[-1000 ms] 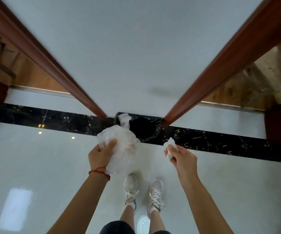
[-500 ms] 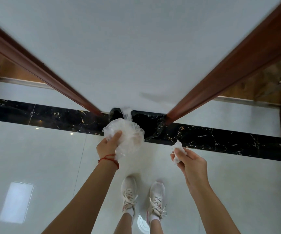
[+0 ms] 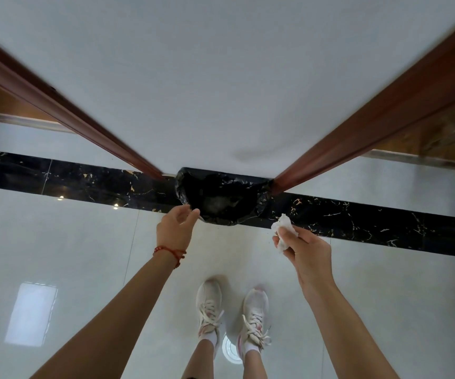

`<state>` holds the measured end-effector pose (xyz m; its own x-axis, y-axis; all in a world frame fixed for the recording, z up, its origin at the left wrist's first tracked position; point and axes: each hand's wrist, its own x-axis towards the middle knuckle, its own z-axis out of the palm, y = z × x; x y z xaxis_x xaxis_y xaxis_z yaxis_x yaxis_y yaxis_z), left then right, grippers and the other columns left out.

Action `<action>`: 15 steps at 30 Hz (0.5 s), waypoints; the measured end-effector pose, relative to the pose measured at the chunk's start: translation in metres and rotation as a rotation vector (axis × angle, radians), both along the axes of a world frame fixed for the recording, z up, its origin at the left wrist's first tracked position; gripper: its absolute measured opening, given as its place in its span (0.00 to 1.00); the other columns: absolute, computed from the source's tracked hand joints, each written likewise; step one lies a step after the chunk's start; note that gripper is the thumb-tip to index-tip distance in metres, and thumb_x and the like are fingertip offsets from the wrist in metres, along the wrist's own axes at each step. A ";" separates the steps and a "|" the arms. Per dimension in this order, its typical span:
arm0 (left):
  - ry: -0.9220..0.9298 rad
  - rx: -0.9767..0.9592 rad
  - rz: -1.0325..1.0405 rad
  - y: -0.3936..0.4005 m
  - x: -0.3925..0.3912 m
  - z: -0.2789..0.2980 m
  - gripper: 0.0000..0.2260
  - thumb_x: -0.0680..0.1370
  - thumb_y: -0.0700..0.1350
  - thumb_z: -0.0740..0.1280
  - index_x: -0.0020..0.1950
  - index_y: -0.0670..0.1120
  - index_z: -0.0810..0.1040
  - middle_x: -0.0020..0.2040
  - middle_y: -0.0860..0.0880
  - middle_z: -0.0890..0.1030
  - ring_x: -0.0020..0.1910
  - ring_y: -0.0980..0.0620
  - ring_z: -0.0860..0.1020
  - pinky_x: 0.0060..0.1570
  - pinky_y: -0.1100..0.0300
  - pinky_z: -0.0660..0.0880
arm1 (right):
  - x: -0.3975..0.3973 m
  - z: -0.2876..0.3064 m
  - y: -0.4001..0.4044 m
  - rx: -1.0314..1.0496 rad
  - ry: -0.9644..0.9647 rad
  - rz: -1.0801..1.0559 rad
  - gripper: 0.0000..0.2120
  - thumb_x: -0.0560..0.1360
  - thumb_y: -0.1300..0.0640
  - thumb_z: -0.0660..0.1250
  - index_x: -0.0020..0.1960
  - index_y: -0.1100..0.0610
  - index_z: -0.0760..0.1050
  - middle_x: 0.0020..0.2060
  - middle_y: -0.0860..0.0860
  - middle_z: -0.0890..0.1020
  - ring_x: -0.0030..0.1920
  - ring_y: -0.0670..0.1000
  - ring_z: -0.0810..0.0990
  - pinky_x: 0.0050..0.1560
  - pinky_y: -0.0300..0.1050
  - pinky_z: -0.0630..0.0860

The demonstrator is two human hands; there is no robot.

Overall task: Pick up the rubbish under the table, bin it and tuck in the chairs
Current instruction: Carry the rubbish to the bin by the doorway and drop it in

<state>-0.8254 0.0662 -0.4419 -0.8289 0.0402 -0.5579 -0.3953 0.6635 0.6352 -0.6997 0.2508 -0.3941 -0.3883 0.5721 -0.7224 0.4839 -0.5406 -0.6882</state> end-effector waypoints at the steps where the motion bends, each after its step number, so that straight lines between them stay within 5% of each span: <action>1: 0.063 -0.029 -0.079 -0.004 0.002 0.001 0.15 0.74 0.49 0.66 0.57 0.42 0.76 0.56 0.44 0.80 0.54 0.48 0.76 0.55 0.57 0.70 | -0.002 -0.002 -0.001 0.021 -0.016 0.020 0.06 0.70 0.66 0.69 0.40 0.56 0.81 0.30 0.49 0.83 0.34 0.48 0.82 0.39 0.37 0.81; 8: 0.330 -0.229 -0.509 -0.022 0.009 0.007 0.18 0.75 0.46 0.65 0.63 0.42 0.71 0.64 0.42 0.75 0.64 0.43 0.71 0.63 0.50 0.67 | -0.030 -0.022 -0.011 0.080 -0.080 0.126 0.11 0.70 0.66 0.68 0.33 0.53 0.80 0.32 0.56 0.80 0.39 0.54 0.77 0.47 0.48 0.78; 12: 0.386 -0.260 -0.581 -0.027 0.008 0.009 0.18 0.74 0.45 0.66 0.62 0.41 0.72 0.63 0.40 0.75 0.64 0.41 0.72 0.63 0.48 0.66 | -0.053 -0.045 -0.021 0.083 -0.152 0.182 0.05 0.68 0.65 0.68 0.34 0.63 0.79 0.33 0.59 0.78 0.38 0.54 0.77 0.50 0.53 0.78; 15: 0.381 -0.260 -0.580 -0.031 0.006 0.007 0.18 0.74 0.45 0.66 0.63 0.41 0.72 0.63 0.41 0.75 0.64 0.42 0.71 0.63 0.49 0.66 | -0.074 -0.063 -0.025 0.052 -0.136 0.168 0.05 0.68 0.64 0.68 0.34 0.62 0.80 0.32 0.57 0.78 0.37 0.52 0.78 0.47 0.49 0.79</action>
<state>-0.8194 0.0354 -0.4347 -0.8527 0.4364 -0.2871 0.2810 0.8465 0.4522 -0.7734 0.2253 -0.4571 -0.3826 0.5453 -0.7458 0.6545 -0.4098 -0.6354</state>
